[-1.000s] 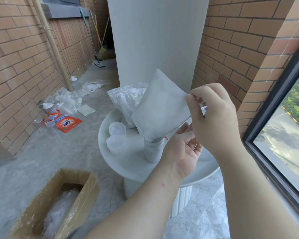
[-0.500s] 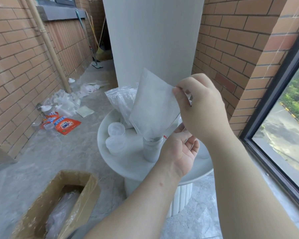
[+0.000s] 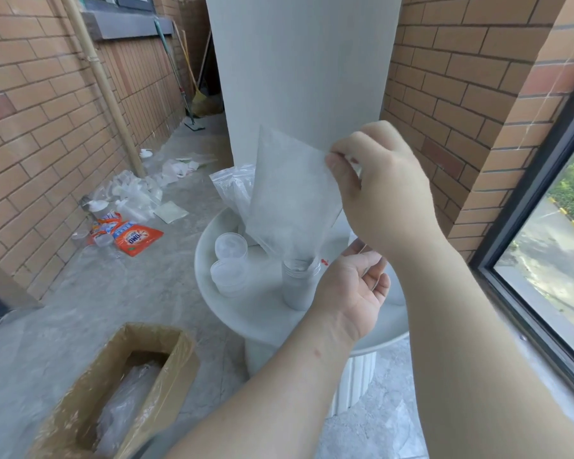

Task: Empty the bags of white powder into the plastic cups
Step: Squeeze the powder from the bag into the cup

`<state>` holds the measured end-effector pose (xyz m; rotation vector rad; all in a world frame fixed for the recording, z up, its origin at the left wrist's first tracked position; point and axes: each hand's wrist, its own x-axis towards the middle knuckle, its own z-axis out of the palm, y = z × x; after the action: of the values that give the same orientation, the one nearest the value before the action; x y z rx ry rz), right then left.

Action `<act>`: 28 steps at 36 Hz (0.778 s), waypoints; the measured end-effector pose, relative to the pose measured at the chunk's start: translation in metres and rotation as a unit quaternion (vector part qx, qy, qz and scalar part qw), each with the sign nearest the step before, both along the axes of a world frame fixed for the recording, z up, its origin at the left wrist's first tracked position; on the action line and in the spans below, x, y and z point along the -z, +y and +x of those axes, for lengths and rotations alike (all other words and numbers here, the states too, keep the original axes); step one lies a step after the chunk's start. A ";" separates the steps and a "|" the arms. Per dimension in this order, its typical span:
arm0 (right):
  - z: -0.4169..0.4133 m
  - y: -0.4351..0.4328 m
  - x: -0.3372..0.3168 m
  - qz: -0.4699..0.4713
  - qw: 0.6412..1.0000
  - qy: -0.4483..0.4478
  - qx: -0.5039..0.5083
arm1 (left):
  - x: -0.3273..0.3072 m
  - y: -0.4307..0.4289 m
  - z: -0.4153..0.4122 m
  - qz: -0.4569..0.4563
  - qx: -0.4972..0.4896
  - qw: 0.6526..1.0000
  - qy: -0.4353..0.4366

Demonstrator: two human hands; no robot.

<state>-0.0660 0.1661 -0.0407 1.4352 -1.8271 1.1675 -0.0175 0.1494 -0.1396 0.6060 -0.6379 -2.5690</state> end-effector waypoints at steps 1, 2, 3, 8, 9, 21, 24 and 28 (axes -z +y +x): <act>0.000 -0.001 0.000 0.005 1.000 -0.001 -0.002 | 0.001 0.000 0.000 -0.002 0.002 1.000 0.000; 0.000 -0.001 -0.001 0.019 1.000 -0.007 -0.008 | 0.001 0.000 0.000 -0.004 0.004 1.000 0.002; 0.000 -0.002 0.000 0.028 1.000 -0.008 -0.009 | 0.002 -0.001 -0.001 -0.005 0.004 1.000 0.002; -0.003 0.000 0.000 0.022 1.000 -0.006 0.001 | 0.005 -0.003 -0.002 -0.005 0.002 1.000 0.009; -0.004 0.000 0.000 0.010 1.000 -0.003 0.004 | 0.007 -0.004 -0.002 -0.004 0.003 1.000 0.009; -0.004 0.003 0.000 -0.018 1.000 0.001 0.020 | 0.005 -0.003 -0.002 0.000 0.003 1.000 0.002; -0.003 0.002 0.000 -0.005 1.000 -0.004 0.010 | 0.005 -0.003 -0.001 0.001 0.003 1.000 0.006; -0.004 0.002 0.000 -0.006 1.000 -0.005 0.015 | 0.005 -0.004 -0.001 -0.002 0.000 1.000 0.005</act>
<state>-0.0697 0.1677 -0.0411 1.3936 -1.8379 1.1706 -0.0181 0.1458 -0.1442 0.5915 -0.6397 -2.5692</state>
